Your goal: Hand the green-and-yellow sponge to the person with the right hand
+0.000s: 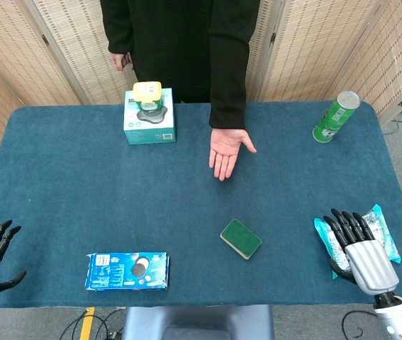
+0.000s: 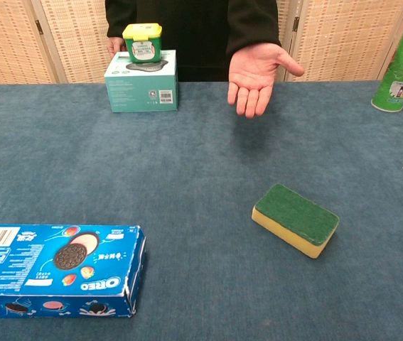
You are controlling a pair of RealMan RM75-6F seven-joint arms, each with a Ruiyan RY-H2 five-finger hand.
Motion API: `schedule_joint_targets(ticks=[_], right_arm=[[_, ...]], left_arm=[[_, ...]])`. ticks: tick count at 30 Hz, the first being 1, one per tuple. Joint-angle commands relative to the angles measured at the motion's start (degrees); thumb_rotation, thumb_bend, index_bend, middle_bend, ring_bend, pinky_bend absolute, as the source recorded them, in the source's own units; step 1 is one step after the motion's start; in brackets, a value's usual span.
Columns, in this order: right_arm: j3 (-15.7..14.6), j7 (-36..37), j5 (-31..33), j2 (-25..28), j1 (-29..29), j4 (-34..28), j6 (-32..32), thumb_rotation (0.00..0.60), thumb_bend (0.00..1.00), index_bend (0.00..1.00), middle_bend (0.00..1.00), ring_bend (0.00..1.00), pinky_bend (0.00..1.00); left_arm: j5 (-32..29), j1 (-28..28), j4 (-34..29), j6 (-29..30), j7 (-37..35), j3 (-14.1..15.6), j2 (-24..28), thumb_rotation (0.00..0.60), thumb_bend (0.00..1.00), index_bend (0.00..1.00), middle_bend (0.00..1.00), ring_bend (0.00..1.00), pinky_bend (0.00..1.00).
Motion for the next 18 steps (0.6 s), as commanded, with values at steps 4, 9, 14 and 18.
schedule_joint_targets(ticks=[4, 9, 14, 18], right_arm=[[-0.41, 0.46, 0.24, 0.32, 0.17, -0.28, -0.89, 0.6, 0.19, 0.0, 0.0, 0.0, 0.0], [-2.81, 7.17, -1.84, 4.29, 4.52, -2.1, -9.08, 0.6, 0.19, 0.0, 0.0, 0.0, 0.0], [-2.83, 14.83, -3.54, 10.49, 12.92, -5.41, -20.2, 0.6, 0.19, 0.0, 0.0, 0.0, 0.0], [-1.51, 17.18, -3.76, 11.54, 17.96, -6.12, -25.68, 0.6, 0.19, 0.0, 0.0, 0.0, 0.0]], left_arm=[[-0.3, -0.53, 0.16, -0.95, -0.95, -0.17, 0.06, 0.6, 0.26, 0.14, 0.08, 0.05, 0.25], [-3.84, -1.74, 1.43, -3.87, -3.96, -1.52, 0.37, 0.6, 0.26, 0.14, 0.08, 0.05, 0.25], [-5.41, -2.41, 2.12, -4.97, -3.44, -2.25, -0.08, 0.6, 0.26, 0.14, 0.08, 0.05, 0.25], [-5.62, -2.21, 1.91, -4.2, -2.29, -2.47, -0.54, 0.6, 0.26, 0.14, 0.08, 0.05, 0.25]])
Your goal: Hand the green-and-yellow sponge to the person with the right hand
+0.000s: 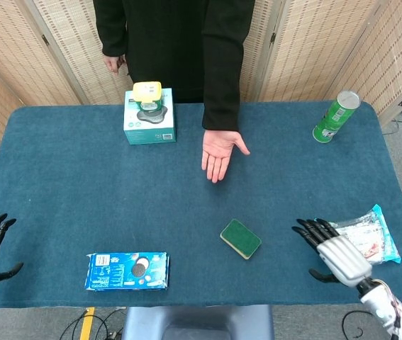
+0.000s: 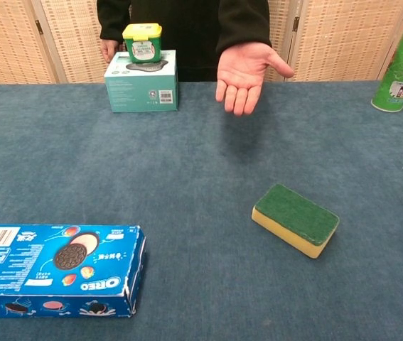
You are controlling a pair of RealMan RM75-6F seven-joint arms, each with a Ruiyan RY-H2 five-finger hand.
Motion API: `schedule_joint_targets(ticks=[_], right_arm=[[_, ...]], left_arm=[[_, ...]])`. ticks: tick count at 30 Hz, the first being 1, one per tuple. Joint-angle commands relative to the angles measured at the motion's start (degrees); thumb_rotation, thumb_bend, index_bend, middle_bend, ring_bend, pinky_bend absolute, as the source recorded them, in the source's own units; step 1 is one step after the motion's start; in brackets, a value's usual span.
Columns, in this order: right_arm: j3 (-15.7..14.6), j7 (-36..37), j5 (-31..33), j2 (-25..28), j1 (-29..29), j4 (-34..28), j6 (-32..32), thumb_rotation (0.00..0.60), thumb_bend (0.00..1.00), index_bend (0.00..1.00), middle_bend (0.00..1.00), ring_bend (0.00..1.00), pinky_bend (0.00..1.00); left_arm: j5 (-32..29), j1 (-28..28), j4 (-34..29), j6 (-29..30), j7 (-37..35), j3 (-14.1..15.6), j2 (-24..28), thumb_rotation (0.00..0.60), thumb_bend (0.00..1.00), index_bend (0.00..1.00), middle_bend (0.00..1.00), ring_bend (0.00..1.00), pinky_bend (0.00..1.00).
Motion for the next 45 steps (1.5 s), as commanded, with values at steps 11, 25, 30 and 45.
schedule_joint_targets(ticks=[11, 25, 30, 45], right_arm=[[2.74, 2.78, 2.26, -4.47, 16.19, 2.87, -20.73, 0.6, 0.19, 0.0, 0.0, 0.0, 0.0], [5.1, 2.75, 5.68, -14.46, 25.84, 11.63, -29.46, 0.6, 0.19, 0.0, 0.0, 0.0, 0.0], [4.85, 4.45, 5.82, -17.77, 28.47, 14.57, -31.1, 0.6, 0.19, 0.0, 0.0, 0.0, 0.0], [2.76, -0.83, 4.33, -21.84, 27.49, 17.41, -22.89, 0.6, 0.37, 0.25, 0.37, 0.19, 0.17]], left_arm=[[-1.39, 0.14, -0.16, 0.39, 2.21, -0.5, -0.75, 0.6, 0.26, 0.14, 0.08, 0.05, 0.25], [-3.93, 0.08, 0.76, -0.96, -0.58, -1.32, 0.02, 0.6, 0.26, 0.14, 0.08, 0.05, 0.25], [-4.08, 0.5, 0.82, -0.53, -1.7, -1.4, 0.52, 0.6, 0.26, 0.14, 0.08, 0.05, 0.25], [-3.3, 0.98, 0.65, 0.11, -2.76, -1.21, 1.35, 0.6, 0.26, 0.14, 0.08, 0.06, 0.25]])
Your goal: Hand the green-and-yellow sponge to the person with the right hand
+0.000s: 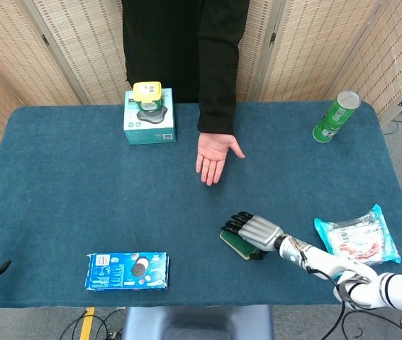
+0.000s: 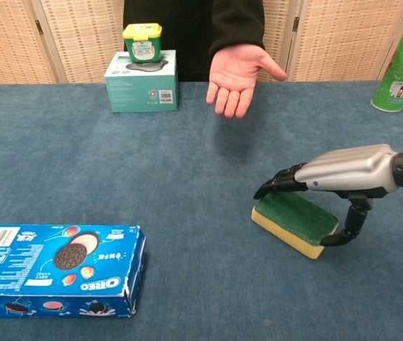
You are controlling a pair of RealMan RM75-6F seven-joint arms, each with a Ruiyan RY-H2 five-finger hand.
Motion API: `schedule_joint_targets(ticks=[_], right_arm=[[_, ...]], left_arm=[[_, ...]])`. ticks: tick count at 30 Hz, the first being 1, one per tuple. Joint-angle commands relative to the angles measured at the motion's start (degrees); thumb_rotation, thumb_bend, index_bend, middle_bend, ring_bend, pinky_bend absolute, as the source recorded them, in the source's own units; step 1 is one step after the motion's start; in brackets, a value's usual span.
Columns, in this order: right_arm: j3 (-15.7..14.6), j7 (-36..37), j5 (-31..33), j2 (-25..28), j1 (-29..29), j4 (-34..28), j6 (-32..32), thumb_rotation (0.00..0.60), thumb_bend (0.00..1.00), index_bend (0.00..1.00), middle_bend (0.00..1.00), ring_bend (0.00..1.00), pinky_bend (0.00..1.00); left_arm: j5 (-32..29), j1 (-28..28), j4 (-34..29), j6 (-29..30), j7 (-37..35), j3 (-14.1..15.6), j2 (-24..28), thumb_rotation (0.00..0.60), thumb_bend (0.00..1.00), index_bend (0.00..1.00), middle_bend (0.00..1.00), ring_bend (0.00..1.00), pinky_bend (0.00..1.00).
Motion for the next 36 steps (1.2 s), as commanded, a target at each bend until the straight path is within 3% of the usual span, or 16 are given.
schedule_joint_targets(ticks=[1, 4, 11, 16, 20, 29, 36], right_arm=[[-0.12, -3.85, -1.44, -1.3, -2.82, 0.79, 7.51, 0.6, 0.38, 0.34, 0.43, 0.25, 0.24], [-0.52, -5.09, -2.34, -1.33, -3.98, 0.97, 10.8, 0.6, 0.4, 0.47, 0.52, 0.34, 0.34], [0.79, -3.18, -2.48, 1.08, -5.16, -1.76, 16.78, 0.6, 0.4, 0.49, 0.53, 0.35, 0.35], [4.19, -3.21, -0.97, 4.05, -4.83, -7.85, 19.94, 0.6, 0.38, 0.49, 0.53, 0.35, 0.35], [8.8, -5.81, 2.55, 6.0, -3.11, -12.64, 20.2, 0.6, 0.37, 0.49, 0.52, 0.35, 0.35], [18.53, -18.72, 21.05, 4.94, 5.08, -12.26, 12.64, 0.6, 0.35, 0.49, 0.5, 0.35, 0.35], [19.79, -31.39, 36.05, 5.22, 10.77, -12.28, 11.04, 0.6, 0.32, 0.49, 0.45, 0.35, 0.31]], left_arm=[[-0.21, 0.03, -0.01, 0.07, 0.44, -0.08, -0.04, 0.6, 0.26, 0.14, 0.08, 0.06, 0.25], [-0.6, -0.02, -0.12, -0.1, 0.87, -0.18, -0.12, 0.6, 0.26, 0.14, 0.08, 0.06, 0.25], [-0.66, 0.07, -0.23, 0.05, 1.18, -0.21, -0.17, 0.6, 0.26, 0.14, 0.08, 0.06, 0.25], [-0.96, -0.15, -0.15, -0.58, 0.84, -0.31, -0.13, 0.6, 0.26, 0.14, 0.08, 0.06, 0.25], [-0.64, -0.29, -0.19, -0.81, 0.48, -0.23, -0.06, 0.6, 0.26, 0.14, 0.08, 0.06, 0.25], [-0.45, -0.57, 0.27, -1.57, -1.31, -0.22, 0.37, 0.6, 0.26, 0.14, 0.08, 0.06, 0.25], [-0.88, -0.25, 0.69, -1.49, -2.33, -0.28, 0.74, 0.6, 0.26, 0.14, 0.08, 0.06, 0.25]])
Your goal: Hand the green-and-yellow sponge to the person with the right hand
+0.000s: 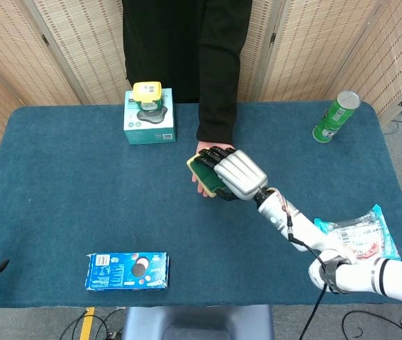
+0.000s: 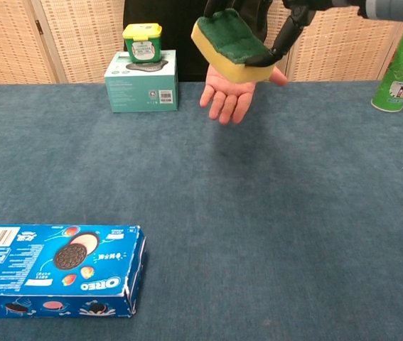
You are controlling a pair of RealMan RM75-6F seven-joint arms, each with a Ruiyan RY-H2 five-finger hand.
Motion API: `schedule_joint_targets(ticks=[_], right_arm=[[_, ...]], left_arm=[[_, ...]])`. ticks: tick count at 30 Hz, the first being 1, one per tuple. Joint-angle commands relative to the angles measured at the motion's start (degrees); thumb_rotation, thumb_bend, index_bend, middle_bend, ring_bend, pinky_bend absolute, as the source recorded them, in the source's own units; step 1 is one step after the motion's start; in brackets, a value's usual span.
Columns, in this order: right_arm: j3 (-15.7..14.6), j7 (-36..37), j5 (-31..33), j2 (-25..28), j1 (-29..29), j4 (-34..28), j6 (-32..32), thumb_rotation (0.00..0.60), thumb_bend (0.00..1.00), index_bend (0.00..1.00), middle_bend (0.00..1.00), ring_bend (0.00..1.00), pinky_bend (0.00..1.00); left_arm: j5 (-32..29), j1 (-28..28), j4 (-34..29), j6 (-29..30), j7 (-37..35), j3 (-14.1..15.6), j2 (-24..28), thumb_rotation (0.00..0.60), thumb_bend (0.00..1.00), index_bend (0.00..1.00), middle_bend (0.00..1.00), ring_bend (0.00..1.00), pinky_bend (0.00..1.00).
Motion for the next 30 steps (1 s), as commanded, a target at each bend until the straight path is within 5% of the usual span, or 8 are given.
schedule_joint_targets(ticks=[1, 4, 8, 11, 24, 30], right_arm=[[1.25, -7.35, 9.63, -0.16, 4.69, 0.16, -1.96, 0.6, 0.3, 0.49, 0.44, 0.33, 0.29], [0.42, -8.96, 14.94, -0.95, 7.15, 1.46, -3.95, 0.6, 0.28, 0.4, 0.36, 0.26, 0.21], [-1.28, -11.14, 21.04, -0.68, 9.8, 1.94, -5.54, 0.6, 0.21, 0.13, 0.18, 0.09, 0.04], [-2.13, -12.38, 23.71, 0.99, 10.88, 0.12, -4.73, 0.6, 0.18, 0.01, 0.07, 0.0, 0.0], [-6.58, -13.74, 27.62, 13.51, 9.82, -13.59, -0.94, 0.6, 0.15, 0.0, 0.0, 0.0, 0.0], [-12.11, -9.59, 9.53, 22.77, -3.77, -26.55, 9.07, 0.6, 0.15, 0.0, 0.0, 0.0, 0.0]], left_arm=[[0.07, 0.11, -0.03, 0.12, -0.07, 0.06, 0.08, 0.6, 0.26, 0.14, 0.08, 0.06, 0.25], [0.4, 0.17, -0.17, 0.34, 0.07, 0.17, 0.03, 0.6, 0.26, 0.14, 0.08, 0.06, 0.25], [0.55, 0.2, -0.09, 0.42, -0.07, 0.19, 0.09, 0.6, 0.26, 0.14, 0.08, 0.06, 0.25], [0.2, 0.18, 0.19, 0.17, -0.03, 0.15, 0.11, 0.6, 0.26, 0.14, 0.08, 0.06, 0.25], [1.05, 0.06, -0.38, 0.52, 1.46, 0.4, -0.32, 0.6, 0.26, 0.14, 0.08, 0.06, 0.25], [1.35, 0.33, -0.26, 1.83, 1.43, 0.02, -0.47, 0.6, 0.26, 0.14, 0.08, 0.06, 0.25]])
